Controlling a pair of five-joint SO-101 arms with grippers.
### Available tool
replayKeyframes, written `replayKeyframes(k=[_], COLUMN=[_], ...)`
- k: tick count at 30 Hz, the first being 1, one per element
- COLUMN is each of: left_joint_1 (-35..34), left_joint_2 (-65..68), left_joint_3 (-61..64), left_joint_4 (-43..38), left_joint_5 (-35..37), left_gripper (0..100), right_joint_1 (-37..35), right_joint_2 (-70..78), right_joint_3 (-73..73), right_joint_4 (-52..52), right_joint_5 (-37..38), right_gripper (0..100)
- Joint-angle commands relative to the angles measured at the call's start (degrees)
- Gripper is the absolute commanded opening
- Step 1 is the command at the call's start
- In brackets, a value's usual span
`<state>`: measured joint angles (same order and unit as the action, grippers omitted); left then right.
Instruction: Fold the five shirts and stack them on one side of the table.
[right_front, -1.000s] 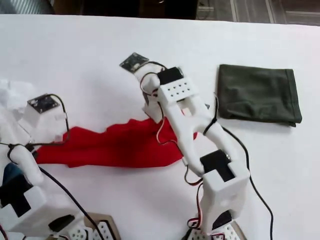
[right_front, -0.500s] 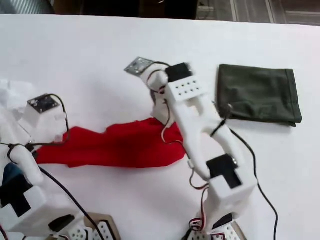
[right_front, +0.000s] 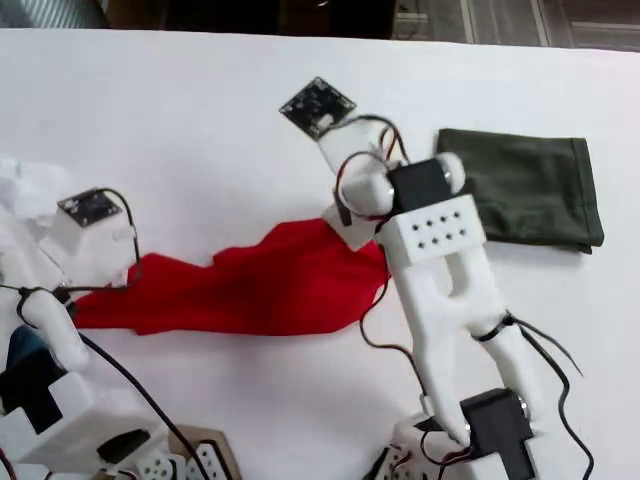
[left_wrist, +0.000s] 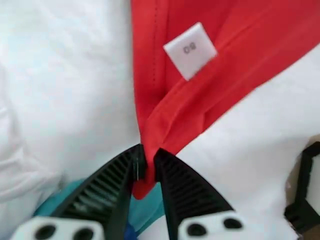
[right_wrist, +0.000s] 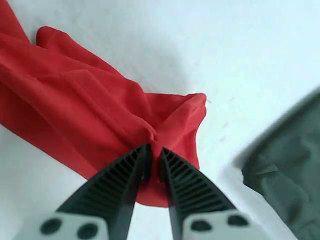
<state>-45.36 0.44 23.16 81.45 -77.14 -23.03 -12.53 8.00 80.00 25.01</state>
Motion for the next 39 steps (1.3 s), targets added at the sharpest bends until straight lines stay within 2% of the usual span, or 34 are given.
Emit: replayKeyframes(k=[1,4,9,14,22,32,39], left_joint_1=[2.81,4.57,5.1,6.15,13.98,15.65,17.32], left_joint_2=[-2.55,-2.55,-2.99,-2.99,-2.99,-4.04,-17.23], left_joint_3=[2.95,6.11,6.11,-3.38,-28.0,-51.3,-50.15], left_joint_4=[0.26,0.18,0.0,1.49,20.48,20.92,20.84], left_joint_5=[-5.71,-5.71,-3.96,1.85,8.35,22.24,24.44], left_gripper=[3,3,3,3,3,3,3], right_joint_1=[0.92,1.36,3.56,6.81,13.85,16.48,14.81], right_joint_2=[-2.07,-2.24,-7.52,-12.26,-12.26,-12.26,-12.18], right_joint_3=[11.6,18.37,17.67,8.53,-8.7,-22.95,-27.96], right_joint_4=[-12.0,-17.36,-19.12,-17.8,-15.6,-15.34,-13.32], right_joint_5=[-4.4,-7.65,-10.64,-5.54,-5.19,-5.19,-5.19], right_gripper=[2.0,2.0,2.0,2.0,2.0,2.0,2.0])
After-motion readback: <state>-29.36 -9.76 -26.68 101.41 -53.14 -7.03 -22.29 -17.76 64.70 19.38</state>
